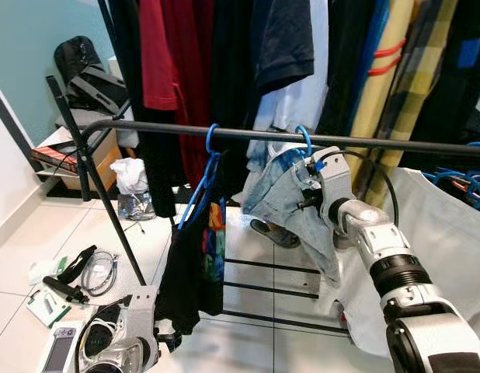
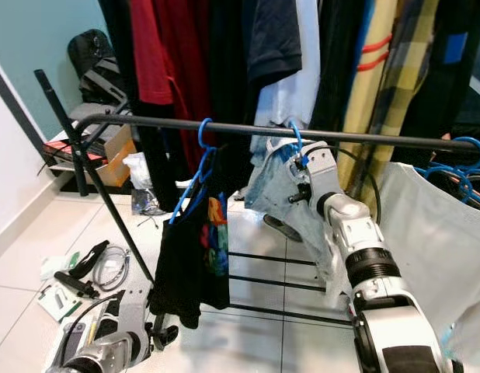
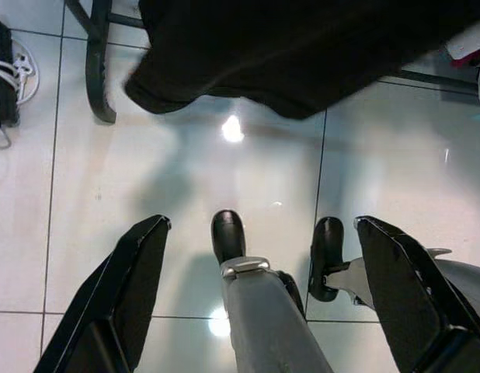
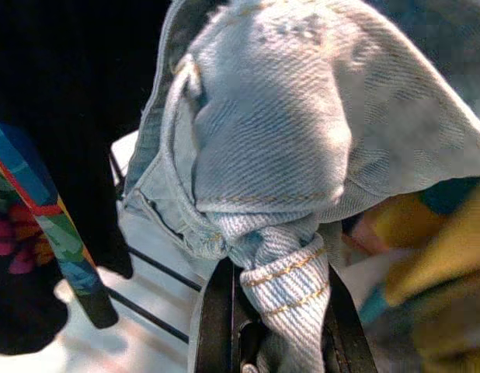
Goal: Hang hanger
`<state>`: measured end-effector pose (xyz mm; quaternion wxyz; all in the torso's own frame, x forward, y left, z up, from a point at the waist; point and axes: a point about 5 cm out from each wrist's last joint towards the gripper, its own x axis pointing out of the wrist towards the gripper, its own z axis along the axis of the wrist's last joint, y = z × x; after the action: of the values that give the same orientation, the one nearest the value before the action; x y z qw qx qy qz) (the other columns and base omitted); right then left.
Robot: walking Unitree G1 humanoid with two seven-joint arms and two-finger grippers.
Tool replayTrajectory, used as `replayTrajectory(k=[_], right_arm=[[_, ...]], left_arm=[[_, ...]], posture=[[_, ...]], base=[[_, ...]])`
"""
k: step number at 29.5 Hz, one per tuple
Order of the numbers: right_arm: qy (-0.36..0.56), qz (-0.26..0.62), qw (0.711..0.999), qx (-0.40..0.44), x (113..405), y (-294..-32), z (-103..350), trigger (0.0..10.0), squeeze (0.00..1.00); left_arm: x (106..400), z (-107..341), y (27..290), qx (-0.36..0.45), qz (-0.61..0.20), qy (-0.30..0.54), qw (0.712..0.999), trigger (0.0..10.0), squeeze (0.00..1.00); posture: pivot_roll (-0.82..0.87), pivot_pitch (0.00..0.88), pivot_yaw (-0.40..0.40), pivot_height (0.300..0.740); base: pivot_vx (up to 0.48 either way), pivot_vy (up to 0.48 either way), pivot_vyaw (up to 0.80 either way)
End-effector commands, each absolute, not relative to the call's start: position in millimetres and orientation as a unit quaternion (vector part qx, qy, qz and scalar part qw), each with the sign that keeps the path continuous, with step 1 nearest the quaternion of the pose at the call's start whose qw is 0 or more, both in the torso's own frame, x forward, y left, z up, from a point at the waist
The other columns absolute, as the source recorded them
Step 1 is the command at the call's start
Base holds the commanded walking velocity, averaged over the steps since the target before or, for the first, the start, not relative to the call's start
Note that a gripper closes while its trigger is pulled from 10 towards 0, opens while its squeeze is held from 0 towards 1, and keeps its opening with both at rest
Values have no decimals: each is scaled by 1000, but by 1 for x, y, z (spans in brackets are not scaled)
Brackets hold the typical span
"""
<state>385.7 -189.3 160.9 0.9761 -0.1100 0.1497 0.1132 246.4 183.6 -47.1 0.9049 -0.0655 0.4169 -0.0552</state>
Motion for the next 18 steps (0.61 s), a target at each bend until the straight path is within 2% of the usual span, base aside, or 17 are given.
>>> replayTrajectory(k=[1, 2, 3, 10, 12, 18], right_arm=[[151, 104, 978, -98, 387, -191, 164, 10000, 0], [151, 104, 978, -98, 387, -191, 164, 10000, 0], [154, 109, 978, -93, 386, -190, 163, 10000, 1000], [147, 204, 966, -53, 379, -163, 162, 10000, 1000], [116, 297, 948, -14, 365, -147, 171, 10000, 1000], [85, 373, 924, 11, 342, -149, 185, 10000, 1000]], left_arm=[[245, -48, 188, -59, -52, 422, 903, 10000, 0], [245, -48, 188, -59, -52, 422, 903, 10000, 0], [245, -48, 188, -59, -52, 423, 903, 10000, 0], [244, -48, 188, -57, -51, 424, 902, 10000, 0], [244, -49, 188, -51, -47, 426, 902, 10000, 0], [244, -49, 189, -39, -47, 429, 901, 10000, 0]], posture=[[-66, 0, 34, 740], [-66, 0, 34, 740], [-66, 0, 34, 740], [-64, 0, 31, 740], [-63, 0, 29, 740], [-73, 0, 23, 740]], base=[[0, 0, 0], [0, 0, 0], [0, 0, 0], [0, 0, 0], [0, 0, 0], [0, 0, 0]])
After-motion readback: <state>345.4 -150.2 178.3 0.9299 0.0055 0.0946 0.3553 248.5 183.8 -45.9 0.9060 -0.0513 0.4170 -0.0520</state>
